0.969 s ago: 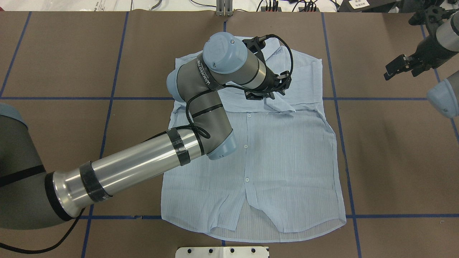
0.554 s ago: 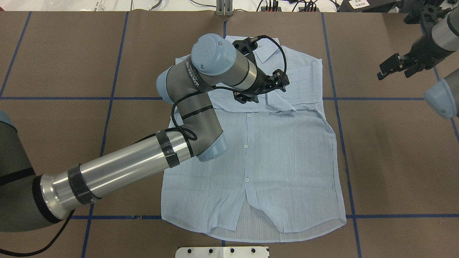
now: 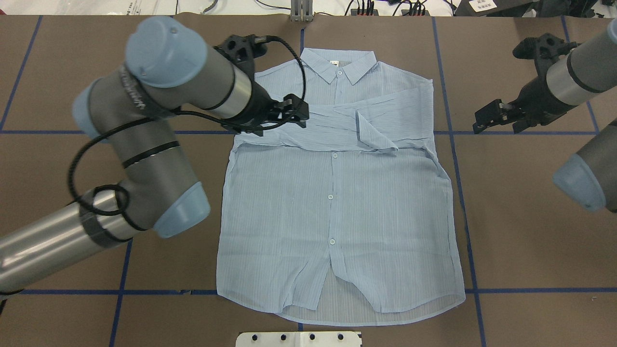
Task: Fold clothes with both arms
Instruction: 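Open the left gripper and withdraw both arms from the shirt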
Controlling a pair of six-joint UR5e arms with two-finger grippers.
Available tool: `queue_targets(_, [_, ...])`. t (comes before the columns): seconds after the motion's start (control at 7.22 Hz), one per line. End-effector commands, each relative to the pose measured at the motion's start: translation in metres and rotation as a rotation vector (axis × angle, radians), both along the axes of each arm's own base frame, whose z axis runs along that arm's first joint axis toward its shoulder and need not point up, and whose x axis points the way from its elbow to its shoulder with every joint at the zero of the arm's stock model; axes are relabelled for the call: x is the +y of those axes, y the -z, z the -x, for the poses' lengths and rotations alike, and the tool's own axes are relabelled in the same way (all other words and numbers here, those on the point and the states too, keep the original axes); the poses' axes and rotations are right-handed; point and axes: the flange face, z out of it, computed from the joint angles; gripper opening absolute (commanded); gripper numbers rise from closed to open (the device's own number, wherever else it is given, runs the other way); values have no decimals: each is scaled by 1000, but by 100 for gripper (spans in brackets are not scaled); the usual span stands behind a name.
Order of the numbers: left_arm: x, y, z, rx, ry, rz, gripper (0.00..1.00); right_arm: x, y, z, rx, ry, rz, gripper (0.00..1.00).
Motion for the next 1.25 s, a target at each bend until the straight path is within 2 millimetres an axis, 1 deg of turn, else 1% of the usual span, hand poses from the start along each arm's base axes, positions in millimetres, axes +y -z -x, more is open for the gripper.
queue_targets(0.0, [26, -42, 77, -61, 32, -87, 100, 28, 12, 12, 8, -2, -21, 100])
queue_targets(0.14, [25, -37, 95, -49, 65, -105, 100, 29, 14, 12, 5, -1, -24, 100])
queue_targets(0.28, [22, -35, 98, -68, 145, -133, 100, 31, 16, 14, 5, 3, -27, 100])
queue_targets(0.42, [18, -35, 102, -82, 197, -148, 100, 35, 19, 10, 0, 2, -33, 100])
queue_targets(0.55, [17, -33, 108, -80, 218, -157, 100, 37, 19, 13, -5, 12, -29, 100])
queue_targets(0.69, [15, -27, 117, -83, 274, -183, 100, 38, 24, 12, -12, 13, -37, 100])
queue_targets(0.83, [11, -28, 117, -108, 334, -201, 100, 35, 29, 13, -14, 8, -48, 100])
queue_targets(0.97, [11, -26, 124, -111, 374, -214, 100, 34, 31, 14, -15, 11, -60, 100])
queue_targets(1.11, [11, -23, 126, -90, 408, -184, 100, 33, 32, 13, -16, 11, -61, 100])
